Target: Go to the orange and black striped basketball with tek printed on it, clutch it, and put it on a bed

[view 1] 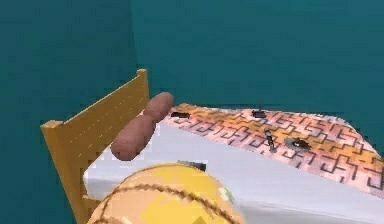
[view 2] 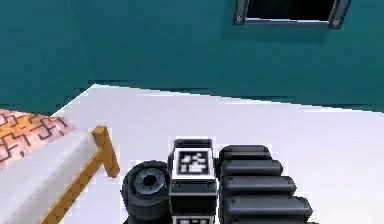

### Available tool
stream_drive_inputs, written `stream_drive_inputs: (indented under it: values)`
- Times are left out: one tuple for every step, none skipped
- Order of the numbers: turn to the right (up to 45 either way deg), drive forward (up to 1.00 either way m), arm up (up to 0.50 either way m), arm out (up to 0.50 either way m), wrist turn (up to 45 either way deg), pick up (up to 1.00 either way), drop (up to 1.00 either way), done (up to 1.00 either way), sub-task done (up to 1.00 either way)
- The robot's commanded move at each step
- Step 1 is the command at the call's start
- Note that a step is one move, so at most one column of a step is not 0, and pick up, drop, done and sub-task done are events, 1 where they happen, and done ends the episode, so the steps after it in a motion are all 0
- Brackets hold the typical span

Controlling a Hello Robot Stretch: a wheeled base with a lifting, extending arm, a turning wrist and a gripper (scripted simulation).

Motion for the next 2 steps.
stream_drive_inputs:
  values:
    - [27.0,0.0,0.0,0.0,0.0,0.0,0.0,0.0,0.0]
    - [0.0,0.25,0.0,0.0,0.0,0.0,0.0,0.0,0.0]
